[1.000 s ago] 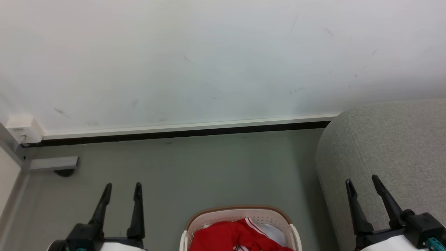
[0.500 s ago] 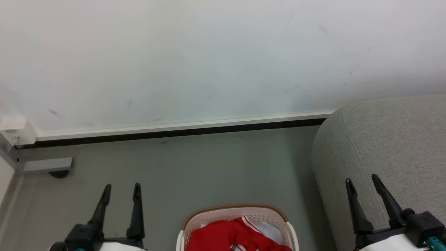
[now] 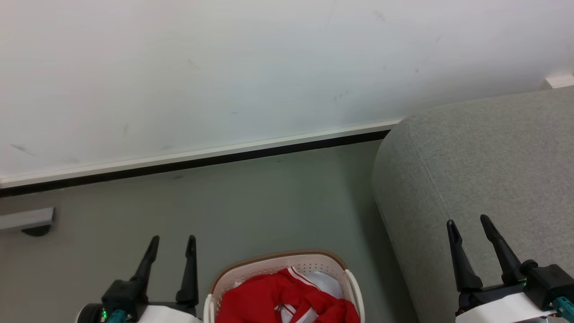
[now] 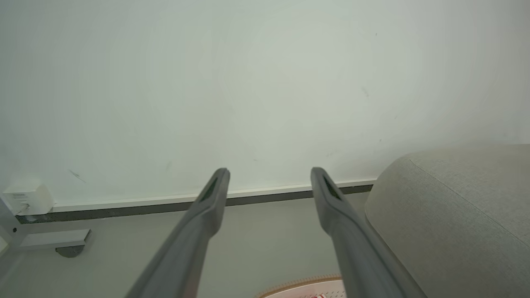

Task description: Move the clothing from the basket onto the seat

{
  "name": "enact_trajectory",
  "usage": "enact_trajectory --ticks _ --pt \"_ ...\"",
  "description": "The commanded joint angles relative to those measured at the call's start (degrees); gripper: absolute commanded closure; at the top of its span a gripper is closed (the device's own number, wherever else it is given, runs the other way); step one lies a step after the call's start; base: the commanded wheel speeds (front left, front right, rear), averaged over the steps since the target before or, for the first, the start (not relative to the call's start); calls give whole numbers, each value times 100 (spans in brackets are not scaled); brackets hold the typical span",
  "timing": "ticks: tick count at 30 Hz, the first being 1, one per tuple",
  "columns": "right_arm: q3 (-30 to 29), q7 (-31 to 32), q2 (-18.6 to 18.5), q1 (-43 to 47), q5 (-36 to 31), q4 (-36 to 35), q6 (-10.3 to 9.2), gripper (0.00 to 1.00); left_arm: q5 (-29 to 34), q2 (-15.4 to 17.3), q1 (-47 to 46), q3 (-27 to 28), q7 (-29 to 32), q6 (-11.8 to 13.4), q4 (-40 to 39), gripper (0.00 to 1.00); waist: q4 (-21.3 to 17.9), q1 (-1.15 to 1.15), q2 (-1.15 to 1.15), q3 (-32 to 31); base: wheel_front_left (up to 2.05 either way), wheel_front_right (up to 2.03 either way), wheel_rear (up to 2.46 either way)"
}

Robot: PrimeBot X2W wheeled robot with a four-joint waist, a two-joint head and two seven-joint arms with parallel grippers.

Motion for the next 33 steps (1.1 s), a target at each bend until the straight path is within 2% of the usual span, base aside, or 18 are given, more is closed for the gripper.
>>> enact_trajectory --ticks 1,9,18,33 --pt "-12 -17 -22 -97 66 -36 -12 0 66 19 -96 -37 -6 -34 121 0 -146 0 0 118 0 0 0" --pt "-79 -17 -18 -244 135 -62 -12 0 322 23 -518 -267 -6 -199 984 0 -514 0 0 420 0 0 0" --pt "-125 -18 -6 -509 457 -106 -12 0 549 107 -1256 -557 -5 -364 2221 0 -842 0 0 1047 0 0 0" --pt "-127 -18 77 -1106 801 -286 -12 0 930 158 -2847 -1212 104 -567 5206 0 -1199 0 0 2220 0 0 0"
